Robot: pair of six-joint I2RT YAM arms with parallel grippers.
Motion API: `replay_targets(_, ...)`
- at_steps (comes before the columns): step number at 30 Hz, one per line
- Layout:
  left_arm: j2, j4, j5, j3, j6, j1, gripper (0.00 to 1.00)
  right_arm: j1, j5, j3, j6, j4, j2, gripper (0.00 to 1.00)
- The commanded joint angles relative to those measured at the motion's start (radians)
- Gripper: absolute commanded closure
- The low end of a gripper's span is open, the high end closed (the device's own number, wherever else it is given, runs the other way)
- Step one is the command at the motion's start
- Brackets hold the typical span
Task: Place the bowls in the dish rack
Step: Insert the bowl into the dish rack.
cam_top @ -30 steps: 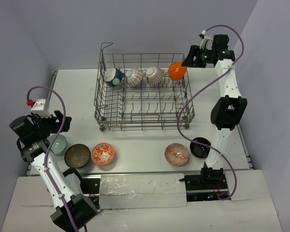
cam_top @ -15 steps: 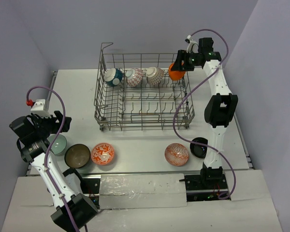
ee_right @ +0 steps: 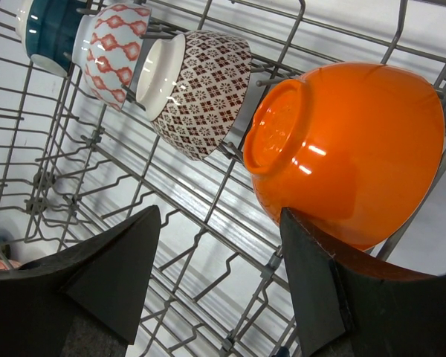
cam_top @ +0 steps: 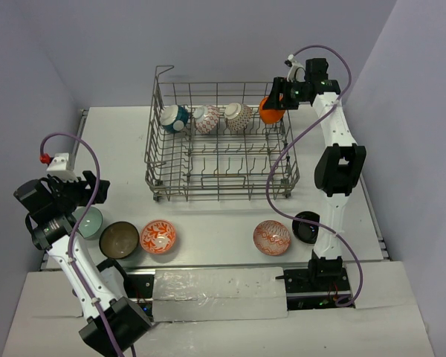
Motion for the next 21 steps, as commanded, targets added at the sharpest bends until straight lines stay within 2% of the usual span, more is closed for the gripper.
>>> replay_targets(1,0.001,0.005,0.035,0.005,0.027,0.01,0.23,-0.007,0.059,-0.011,-0.033,0.017,0.019,0.27)
replay_targets(16,0.004,0.002,0.042,0.005,0.03,0.012,0.23,0.019,0.096,-0.049,-0.075,0.002,0.016,0.27)
replay_targets(21,0.002,0.002,0.042,0.004,0.032,0.013,0.23,0.019,0.003,-0.072,-0.104,0.0,-0.024,0.27)
